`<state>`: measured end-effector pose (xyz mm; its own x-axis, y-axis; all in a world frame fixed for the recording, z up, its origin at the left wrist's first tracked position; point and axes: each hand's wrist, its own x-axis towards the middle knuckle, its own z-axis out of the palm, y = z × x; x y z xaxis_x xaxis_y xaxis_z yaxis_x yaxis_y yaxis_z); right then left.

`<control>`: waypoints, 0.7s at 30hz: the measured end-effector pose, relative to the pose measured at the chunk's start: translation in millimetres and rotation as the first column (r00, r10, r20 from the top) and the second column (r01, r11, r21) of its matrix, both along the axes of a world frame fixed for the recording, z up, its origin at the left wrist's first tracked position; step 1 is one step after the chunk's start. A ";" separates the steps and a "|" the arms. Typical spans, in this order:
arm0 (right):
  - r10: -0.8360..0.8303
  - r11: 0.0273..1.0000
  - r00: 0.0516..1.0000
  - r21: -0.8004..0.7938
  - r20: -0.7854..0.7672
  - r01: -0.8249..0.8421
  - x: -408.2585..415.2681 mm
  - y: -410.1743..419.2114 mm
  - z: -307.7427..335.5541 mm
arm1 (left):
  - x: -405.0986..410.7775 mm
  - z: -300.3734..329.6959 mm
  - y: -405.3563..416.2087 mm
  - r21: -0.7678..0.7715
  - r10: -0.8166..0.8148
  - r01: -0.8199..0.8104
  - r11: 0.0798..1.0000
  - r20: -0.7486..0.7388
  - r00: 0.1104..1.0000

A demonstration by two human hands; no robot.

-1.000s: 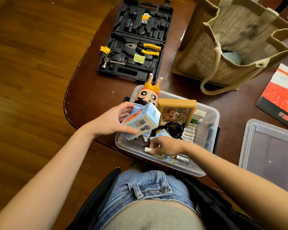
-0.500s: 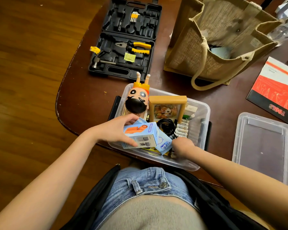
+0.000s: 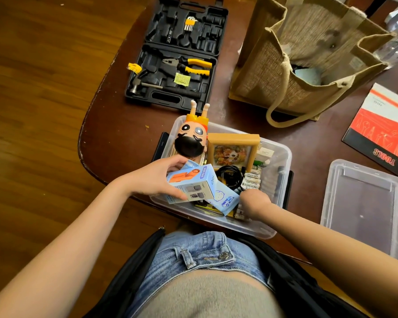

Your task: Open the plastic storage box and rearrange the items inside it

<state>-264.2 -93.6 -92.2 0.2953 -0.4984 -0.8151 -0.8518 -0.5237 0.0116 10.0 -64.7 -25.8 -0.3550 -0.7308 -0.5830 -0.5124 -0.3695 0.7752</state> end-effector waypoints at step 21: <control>-0.219 0.973 0.975 -0.087 -0.035 0.215 1.9 -12.0 -8.1 | 4.9 5.7 1.3 0.006 0.018 -0.018 1.000 -0.003 1.000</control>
